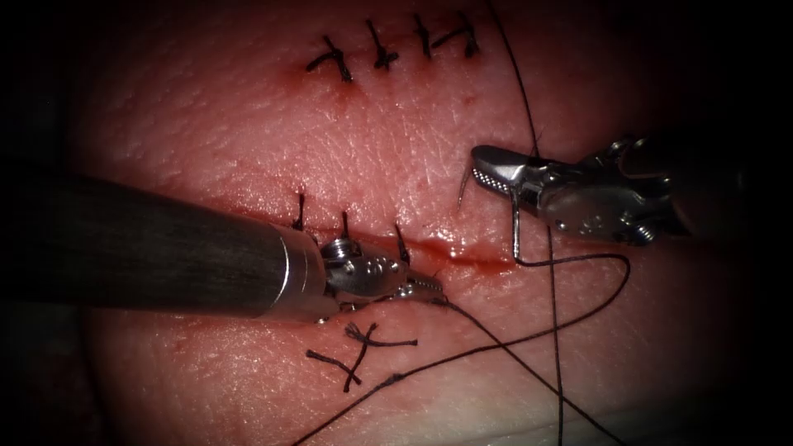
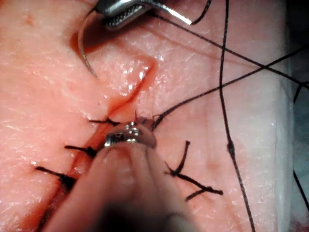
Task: Wound Closure
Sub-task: Insert needle into the flesh atop the incision using the right needle driver
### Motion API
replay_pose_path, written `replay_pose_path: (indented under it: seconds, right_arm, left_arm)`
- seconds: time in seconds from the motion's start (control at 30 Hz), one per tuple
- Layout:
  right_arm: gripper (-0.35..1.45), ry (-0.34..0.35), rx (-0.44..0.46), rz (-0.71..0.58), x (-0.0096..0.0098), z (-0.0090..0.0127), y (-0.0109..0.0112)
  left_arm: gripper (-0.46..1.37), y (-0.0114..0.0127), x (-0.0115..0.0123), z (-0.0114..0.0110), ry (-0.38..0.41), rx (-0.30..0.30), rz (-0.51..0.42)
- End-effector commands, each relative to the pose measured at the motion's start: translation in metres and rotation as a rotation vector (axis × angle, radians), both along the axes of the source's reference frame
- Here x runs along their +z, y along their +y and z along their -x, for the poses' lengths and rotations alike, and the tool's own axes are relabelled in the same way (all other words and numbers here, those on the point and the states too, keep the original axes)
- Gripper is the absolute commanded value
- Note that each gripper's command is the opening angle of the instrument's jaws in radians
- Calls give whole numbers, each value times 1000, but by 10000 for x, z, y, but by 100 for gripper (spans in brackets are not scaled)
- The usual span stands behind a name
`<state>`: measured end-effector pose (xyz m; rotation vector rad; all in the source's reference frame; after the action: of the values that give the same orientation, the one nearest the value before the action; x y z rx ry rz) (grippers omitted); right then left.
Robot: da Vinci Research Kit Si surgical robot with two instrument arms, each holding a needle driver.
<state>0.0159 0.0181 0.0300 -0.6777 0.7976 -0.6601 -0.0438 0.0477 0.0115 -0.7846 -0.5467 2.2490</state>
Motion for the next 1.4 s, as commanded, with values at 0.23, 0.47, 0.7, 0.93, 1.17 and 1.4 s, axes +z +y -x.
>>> replay_pose_path:
  seconds: [0.23, 0.47, 0.7, 0.93, 1.17, 1.4]
  right_arm:
    - [-35, -28, 6, 99, 21, -1, -32]
    - [-35, -60, -2, 70, 53, 1, -60]
    - [-35, -77, 12, -16, 77, 0, -76]
    - [-35, -79, 42, -90, 79, 1, -79]
    - [-35, -78, 93, -168, 75, 2, -74]
    - [-35, -53, 143, -280, 79, 8, -70]
  left_arm:
    - [-15, 1, -7, 0, -8, -6, 2]
    - [-12, 3, -12, 0, -11, -11, 8]
    - [-8, 3, -12, 1, -10, -16, 10]
    - [-3, 7, -13, 3, -16, -20, 14]
    - [-2, 11, -14, 7, -23, -31, 27]
    - [3, 20, -21, 9, -40, -52, 75]
